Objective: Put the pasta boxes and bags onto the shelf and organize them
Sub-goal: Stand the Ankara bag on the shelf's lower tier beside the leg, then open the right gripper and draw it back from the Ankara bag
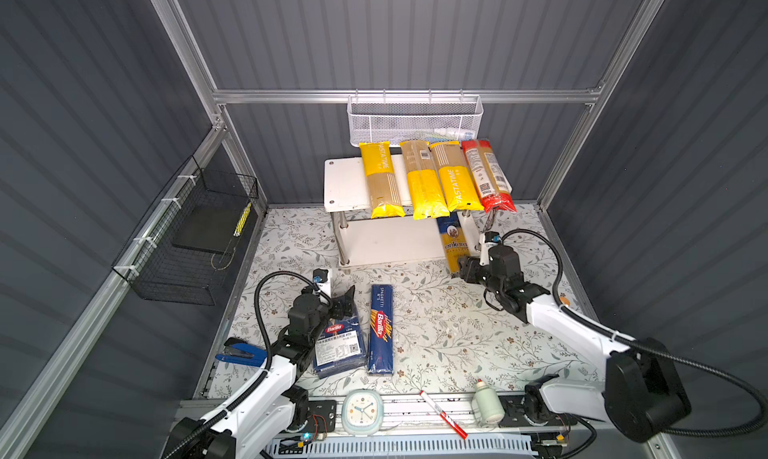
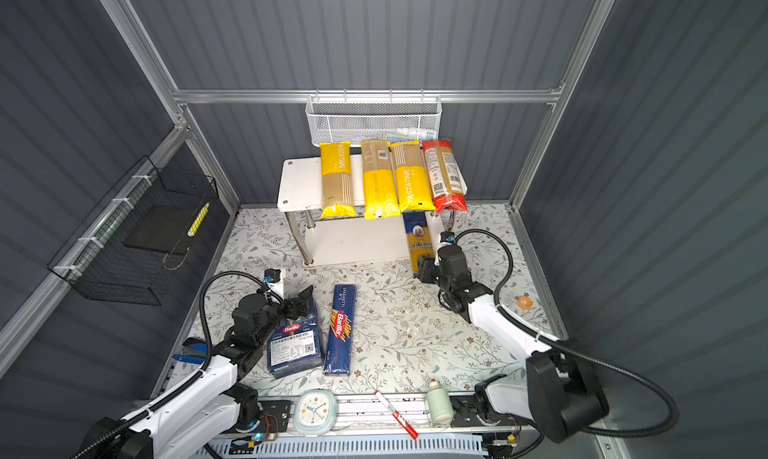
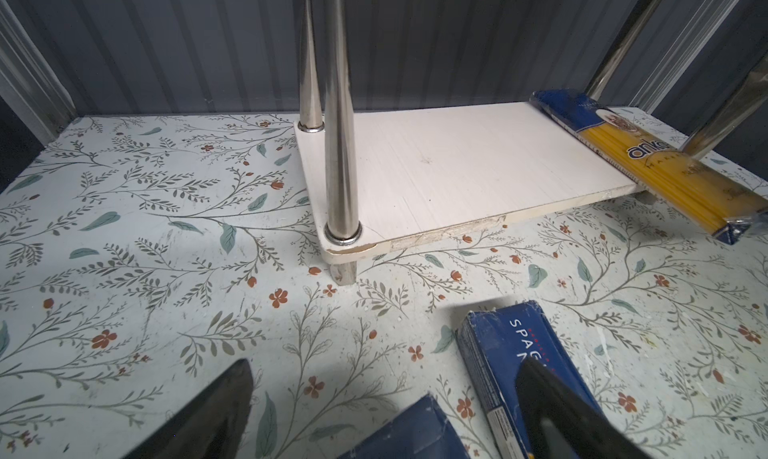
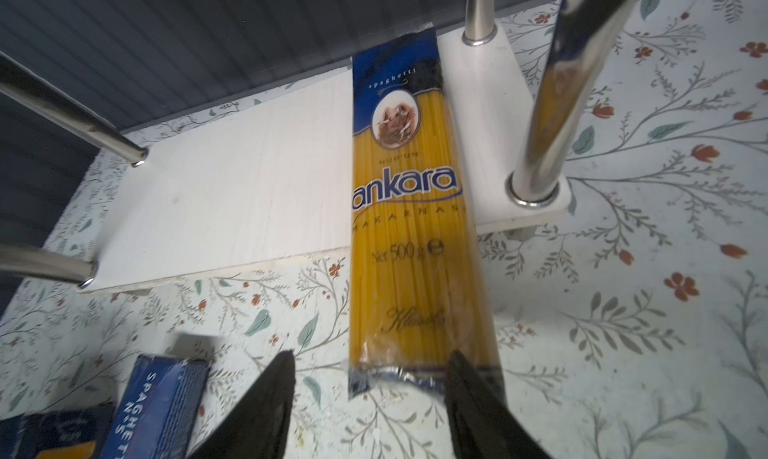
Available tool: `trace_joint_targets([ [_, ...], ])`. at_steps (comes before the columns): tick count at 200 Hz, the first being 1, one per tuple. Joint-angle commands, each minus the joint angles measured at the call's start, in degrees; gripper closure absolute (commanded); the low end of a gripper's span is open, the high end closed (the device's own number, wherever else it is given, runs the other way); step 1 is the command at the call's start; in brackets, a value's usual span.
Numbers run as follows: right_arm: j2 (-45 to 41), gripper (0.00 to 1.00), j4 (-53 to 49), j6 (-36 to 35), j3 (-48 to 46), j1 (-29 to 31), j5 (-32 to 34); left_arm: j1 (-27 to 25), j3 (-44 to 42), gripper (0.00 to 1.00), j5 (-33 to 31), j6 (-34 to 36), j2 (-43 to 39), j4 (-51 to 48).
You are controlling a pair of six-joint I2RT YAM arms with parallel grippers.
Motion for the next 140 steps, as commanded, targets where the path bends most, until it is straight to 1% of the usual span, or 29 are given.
trace_joint_targets([
  [1, -4.4, 0.41, -0.9, 2.6, -2.6, 0.4, -0.9, -0.1, 1.4, 0.01, -0.6, -0.2, -0.2, 0.7],
  [21, -7.1, 0.42, -1.6, 3.6, -4.4, 0.5, -2.1, 0.0, 1.3, 0.01, -0.5, -0.2, -0.2, 0.7],
  [52, -7.2, 0.43, -0.2, 4.6, -6.2, 0.5, -3.6, 0.0, 1.1, 0.01, -0.6, -0.2, -0.5, 0.8],
  [76, -5.3, 0.43, 1.7, 5.1, -5.9, 0.5, -5.6, 0.0, 1.0, 0.01, -0.6, -0.2, -0.7, 0.8],
  [81, -3.3, 0.43, 2.0, 5.1, -5.6, 0.5, -6.1, -0.1, 1.1, 0.01, -0.5, -0.2, -0.6, 0.8],
  [99, -0.6, 0.43, 3.1, 5.6, -4.7, 0.5, -7.5, 0.0, 1.1, 0.01, -0.6, -0.2, -0.6, 0.8],
  [140, 4.1, 0.43, 6.8, 6.4, -4.2, 0.5, -7.9, 0.0, 1.0, 0.01, -0.8, -0.3, -0.7, 0.8],
])
